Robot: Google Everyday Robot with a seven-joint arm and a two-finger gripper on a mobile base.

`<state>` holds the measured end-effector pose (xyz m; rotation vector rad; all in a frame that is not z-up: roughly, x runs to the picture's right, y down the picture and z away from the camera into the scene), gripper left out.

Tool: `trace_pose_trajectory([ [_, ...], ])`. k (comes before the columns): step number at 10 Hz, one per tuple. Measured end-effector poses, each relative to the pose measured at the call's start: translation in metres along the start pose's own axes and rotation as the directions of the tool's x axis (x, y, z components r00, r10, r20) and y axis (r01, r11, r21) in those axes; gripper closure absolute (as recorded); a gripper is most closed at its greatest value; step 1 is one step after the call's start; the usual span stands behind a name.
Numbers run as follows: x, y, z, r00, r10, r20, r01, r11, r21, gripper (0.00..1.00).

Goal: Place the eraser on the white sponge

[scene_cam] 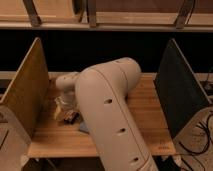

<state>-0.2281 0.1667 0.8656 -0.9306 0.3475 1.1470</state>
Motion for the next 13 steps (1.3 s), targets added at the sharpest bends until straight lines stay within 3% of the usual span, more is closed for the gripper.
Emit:
trace_pose_trajectory([
  [2, -0.005, -0.010, 0.002, 1.000, 0.018, -0.001, -0.018, 1.000, -0.006, 0.23],
  [3, -0.006, -0.013, 0.003, 1.000, 0.024, -0.001, -0.024, 1.000, -0.008, 0.30],
  [8, -0.009, -0.024, 0.001, 0.999, 0.032, 0.006, -0.032, 0.999, -0.010, 0.82],
  [10, -0.008, -0.025, 0.000, 0.999, 0.029, 0.014, -0.029, 1.000, -0.009, 0.98],
  [13, -0.002, -0.034, -0.024, 0.995, 0.044, 0.085, -0.044, 0.999, 0.002, 1.00],
])
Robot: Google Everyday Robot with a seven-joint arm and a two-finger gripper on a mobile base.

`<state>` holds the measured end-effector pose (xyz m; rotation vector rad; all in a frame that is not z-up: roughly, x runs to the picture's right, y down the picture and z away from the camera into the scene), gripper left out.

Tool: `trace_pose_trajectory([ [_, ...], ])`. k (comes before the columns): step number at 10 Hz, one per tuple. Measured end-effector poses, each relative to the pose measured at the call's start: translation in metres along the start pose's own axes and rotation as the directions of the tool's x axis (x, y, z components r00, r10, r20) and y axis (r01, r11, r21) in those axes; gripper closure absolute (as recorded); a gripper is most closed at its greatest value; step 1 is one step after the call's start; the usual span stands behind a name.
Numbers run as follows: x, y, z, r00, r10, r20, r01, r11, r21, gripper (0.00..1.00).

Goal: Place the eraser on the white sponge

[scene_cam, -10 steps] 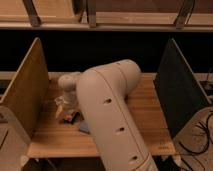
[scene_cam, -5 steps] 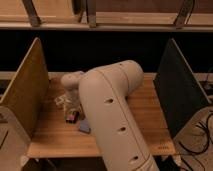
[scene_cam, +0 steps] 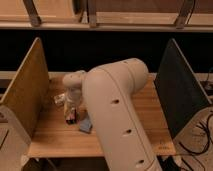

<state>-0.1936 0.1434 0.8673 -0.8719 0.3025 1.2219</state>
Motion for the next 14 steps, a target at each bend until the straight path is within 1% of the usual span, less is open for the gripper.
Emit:
trace_pose_trajectory([
  [1, 0.005, -0.005, -0.010, 1.000, 0.010, 0.027, -0.010, 1.000, 0.008, 1.00],
  [2, 0.015, -0.014, -0.026, 0.997, 0.027, 0.066, -0.029, 0.999, 0.023, 1.00],
  [3, 0.026, -0.022, -0.036, 0.995, 0.044, 0.088, -0.047, 0.998, 0.041, 1.00],
  [4, 0.036, -0.029, -0.044, 0.993, 0.060, 0.102, -0.065, 0.996, 0.054, 1.00],
  [5, 0.052, -0.039, -0.050, 0.991, 0.084, 0.107, -0.093, 0.993, 0.075, 1.00],
  [7, 0.072, -0.048, -0.049, 0.988, 0.119, 0.094, -0.128, 0.987, 0.094, 1.00],
  [8, 0.080, -0.051, -0.044, 0.989, 0.129, 0.078, -0.137, 0.985, 0.102, 0.97],
  [10, 0.091, -0.047, -0.031, 0.992, 0.125, 0.033, -0.128, 0.985, 0.113, 0.80],
  [11, 0.096, -0.040, -0.023, 0.995, 0.103, -0.002, -0.102, 0.987, 0.128, 0.70],
  [12, 0.095, -0.039, -0.023, 0.995, 0.099, -0.002, -0.098, 0.987, 0.126, 0.67],
  [13, 0.097, -0.041, -0.023, 0.995, 0.101, -0.006, -0.100, 0.987, 0.130, 0.67],
  [14, 0.097, -0.042, -0.023, 0.995, 0.103, -0.006, -0.101, 0.986, 0.130, 0.69],
])
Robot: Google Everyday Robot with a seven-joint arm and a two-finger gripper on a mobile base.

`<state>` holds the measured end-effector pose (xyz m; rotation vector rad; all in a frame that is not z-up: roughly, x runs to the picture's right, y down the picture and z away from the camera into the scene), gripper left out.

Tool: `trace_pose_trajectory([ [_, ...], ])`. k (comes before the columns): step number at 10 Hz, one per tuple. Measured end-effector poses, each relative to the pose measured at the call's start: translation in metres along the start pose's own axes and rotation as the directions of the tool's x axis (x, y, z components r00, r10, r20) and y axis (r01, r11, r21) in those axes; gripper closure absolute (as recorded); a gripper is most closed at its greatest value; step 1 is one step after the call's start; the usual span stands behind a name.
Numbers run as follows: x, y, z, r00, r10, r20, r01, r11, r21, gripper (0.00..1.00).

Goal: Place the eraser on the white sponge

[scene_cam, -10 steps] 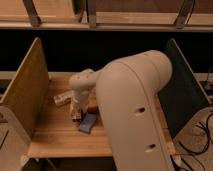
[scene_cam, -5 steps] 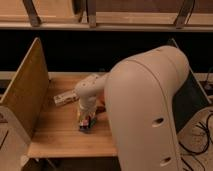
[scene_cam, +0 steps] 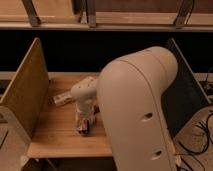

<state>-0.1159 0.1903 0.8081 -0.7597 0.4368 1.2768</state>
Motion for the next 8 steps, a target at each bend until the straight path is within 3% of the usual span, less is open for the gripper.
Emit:
trace_pose_trajectory([
  [1, -0.0003, 0.0018, 0.0002, 1.000, -0.003, 0.001, 0.003, 1.000, -0.001, 0.72],
  [2, -0.0010, 0.0026, 0.0002, 1.000, -0.003, 0.003, 0.003, 1.000, -0.003, 0.69],
  [7, -0.0007, 0.0017, 0.0007, 1.000, -0.002, 0.002, 0.002, 1.000, -0.002, 0.23],
  [8, -0.0007, 0.0016, 0.0006, 1.000, -0.002, 0.002, 0.002, 1.000, -0.002, 0.20],
])
